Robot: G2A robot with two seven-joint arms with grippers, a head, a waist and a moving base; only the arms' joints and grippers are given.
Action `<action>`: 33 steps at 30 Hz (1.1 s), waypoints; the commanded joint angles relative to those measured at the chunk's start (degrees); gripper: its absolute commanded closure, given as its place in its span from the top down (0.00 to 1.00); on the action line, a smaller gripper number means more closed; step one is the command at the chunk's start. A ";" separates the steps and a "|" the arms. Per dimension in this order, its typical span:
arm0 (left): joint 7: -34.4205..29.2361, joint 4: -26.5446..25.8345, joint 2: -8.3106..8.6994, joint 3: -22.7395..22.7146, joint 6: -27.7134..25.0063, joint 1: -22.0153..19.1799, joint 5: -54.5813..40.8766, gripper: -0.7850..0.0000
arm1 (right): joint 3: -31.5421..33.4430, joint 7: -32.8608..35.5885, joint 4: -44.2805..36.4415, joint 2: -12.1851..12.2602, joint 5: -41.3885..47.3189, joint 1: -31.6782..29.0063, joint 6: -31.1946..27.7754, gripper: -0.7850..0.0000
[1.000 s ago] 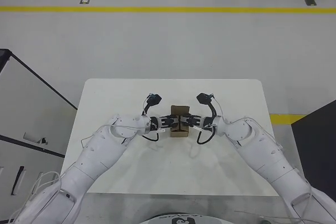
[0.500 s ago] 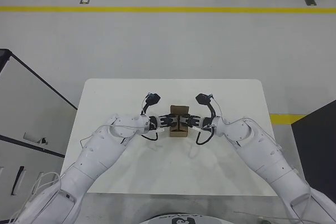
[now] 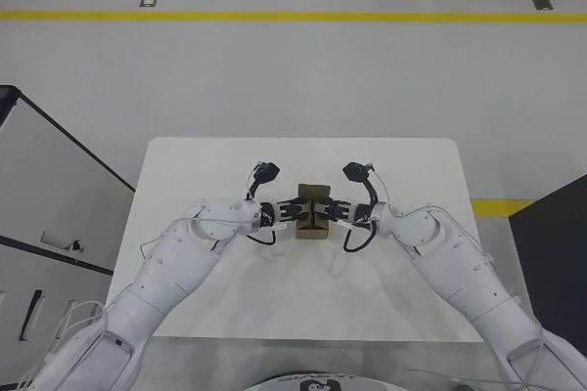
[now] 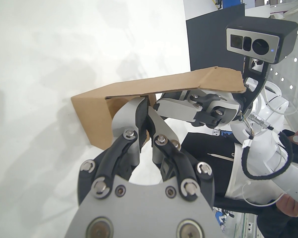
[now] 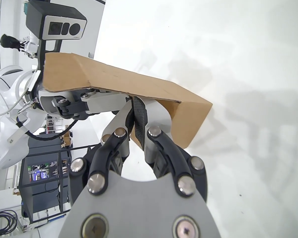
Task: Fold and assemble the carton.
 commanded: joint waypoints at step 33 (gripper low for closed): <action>-1.60 -2.01 0.13 -2.35 0.81 2.01 -0.07 0.00 | 1.45 1.66 -1.21 -0.42 -0.70 -1.30 1.18 0.00</action>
